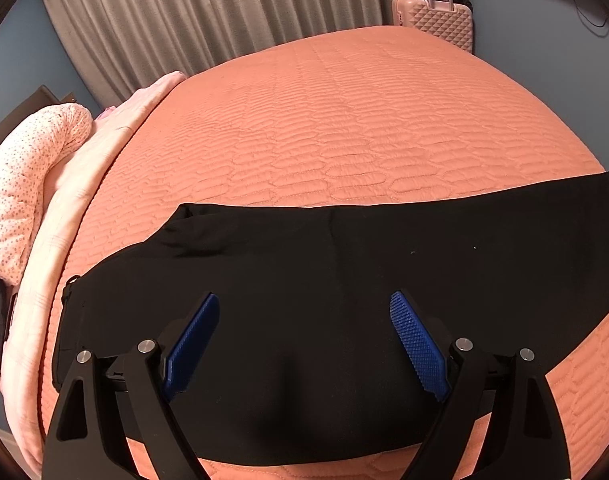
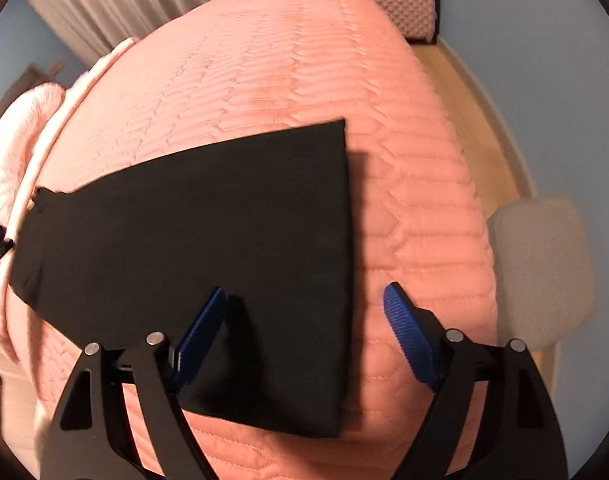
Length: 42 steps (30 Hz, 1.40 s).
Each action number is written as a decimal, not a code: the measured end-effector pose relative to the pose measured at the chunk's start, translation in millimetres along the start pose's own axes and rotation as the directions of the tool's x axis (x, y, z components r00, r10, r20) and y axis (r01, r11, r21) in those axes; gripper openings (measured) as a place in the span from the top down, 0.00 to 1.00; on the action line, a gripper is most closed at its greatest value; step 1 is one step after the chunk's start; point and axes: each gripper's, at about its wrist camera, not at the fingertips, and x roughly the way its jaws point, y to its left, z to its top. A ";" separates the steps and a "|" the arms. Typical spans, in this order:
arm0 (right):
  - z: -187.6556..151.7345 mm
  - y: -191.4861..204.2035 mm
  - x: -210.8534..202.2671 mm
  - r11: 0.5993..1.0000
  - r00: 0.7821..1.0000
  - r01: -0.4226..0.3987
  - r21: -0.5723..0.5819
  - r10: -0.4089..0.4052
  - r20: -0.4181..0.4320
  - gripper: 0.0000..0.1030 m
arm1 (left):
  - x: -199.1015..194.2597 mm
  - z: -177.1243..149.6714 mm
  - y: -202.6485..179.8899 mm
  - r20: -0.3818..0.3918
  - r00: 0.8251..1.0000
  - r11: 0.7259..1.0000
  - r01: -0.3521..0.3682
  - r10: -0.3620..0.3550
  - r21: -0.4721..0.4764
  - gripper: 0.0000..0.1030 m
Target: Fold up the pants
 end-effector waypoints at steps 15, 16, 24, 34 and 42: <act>-1.5 32.3 -9.8 0.994 0.999 -0.032 -0.109 0.029 -0.032 0.87 | 1.5 -8.7 13.1 -0.001 1.000 1.000 0.011 -0.011 -0.029 0.17; 0.2 36.3 -9.3 0.993 0.999 -0.029 -0.112 0.024 -0.041 0.87 | 1.9 -9.0 15.2 -0.001 1.000 0.999 0.014 -0.014 -0.035 0.17; 4.4 14.5 3.2 0.998 0.999 -0.044 0.038 0.045 -0.031 0.64 | 2.7 -18.3 30.3 -0.008 1.000 0.999 0.020 -0.020 -0.033 0.17; 20.9 93.4 -49.9 0.996 1.000 0.012 -0.085 -0.010 0.030 0.89 | -2.5 -27.3 58.4 0.002 1.000 0.997 0.017 -0.017 -0.079 0.17; 49.0 266.8 -57.5 0.947 0.987 -0.155 -0.280 0.160 -0.005 0.89 | -19.7 -45.8 112.6 0.031 0.999 0.993 0.017 -0.013 -0.114 0.17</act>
